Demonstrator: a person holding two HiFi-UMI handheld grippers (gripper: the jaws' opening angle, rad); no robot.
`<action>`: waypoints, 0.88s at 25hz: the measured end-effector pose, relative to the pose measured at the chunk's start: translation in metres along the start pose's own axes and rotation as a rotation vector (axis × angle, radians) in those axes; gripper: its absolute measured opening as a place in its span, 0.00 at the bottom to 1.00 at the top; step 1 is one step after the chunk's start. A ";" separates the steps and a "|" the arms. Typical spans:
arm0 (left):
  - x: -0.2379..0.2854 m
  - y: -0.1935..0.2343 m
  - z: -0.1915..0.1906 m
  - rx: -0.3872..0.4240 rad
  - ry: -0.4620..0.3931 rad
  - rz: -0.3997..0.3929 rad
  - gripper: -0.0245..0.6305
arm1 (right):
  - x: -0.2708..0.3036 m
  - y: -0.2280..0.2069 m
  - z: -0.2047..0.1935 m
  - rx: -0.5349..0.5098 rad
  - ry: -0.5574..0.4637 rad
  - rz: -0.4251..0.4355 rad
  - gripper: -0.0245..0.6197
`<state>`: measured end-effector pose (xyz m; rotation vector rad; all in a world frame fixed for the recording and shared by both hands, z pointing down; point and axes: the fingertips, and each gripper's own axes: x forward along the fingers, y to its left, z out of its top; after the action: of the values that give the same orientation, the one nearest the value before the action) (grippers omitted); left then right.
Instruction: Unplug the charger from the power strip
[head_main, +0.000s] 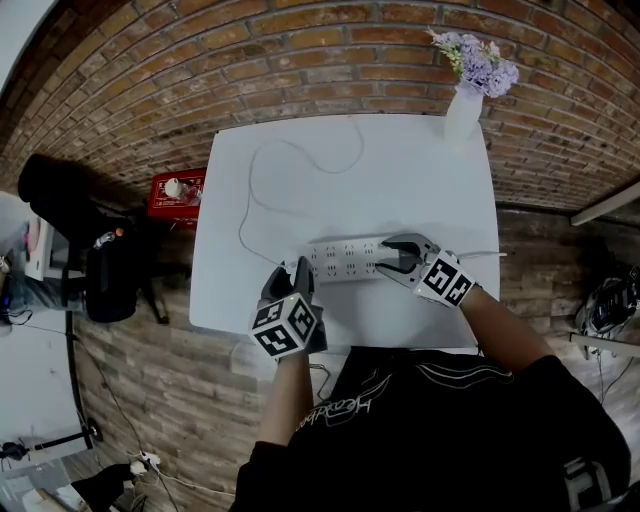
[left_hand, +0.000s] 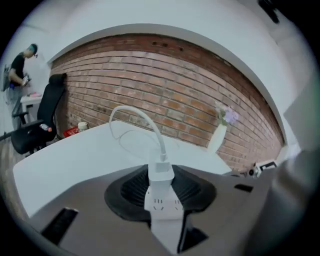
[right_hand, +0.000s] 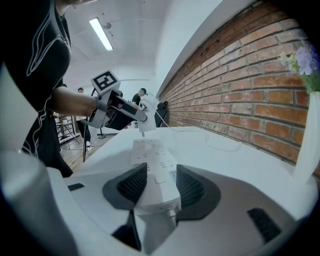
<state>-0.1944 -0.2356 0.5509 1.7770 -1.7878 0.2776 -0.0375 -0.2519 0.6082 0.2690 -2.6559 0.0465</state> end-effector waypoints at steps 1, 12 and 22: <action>-0.003 0.007 0.008 -0.034 -0.012 0.003 0.24 | 0.000 0.000 0.000 -0.001 0.001 0.000 0.30; -0.043 -0.025 0.033 -0.083 -0.049 -0.173 0.24 | -0.001 -0.007 -0.006 0.054 0.035 -0.029 0.31; -0.115 -0.063 0.030 -0.198 -0.065 -0.362 0.25 | -0.077 0.021 0.110 0.273 -0.248 -0.081 0.07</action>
<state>-0.1499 -0.1607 0.4490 1.9366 -1.4426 -0.1014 -0.0241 -0.2265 0.4752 0.4999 -2.8785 0.3735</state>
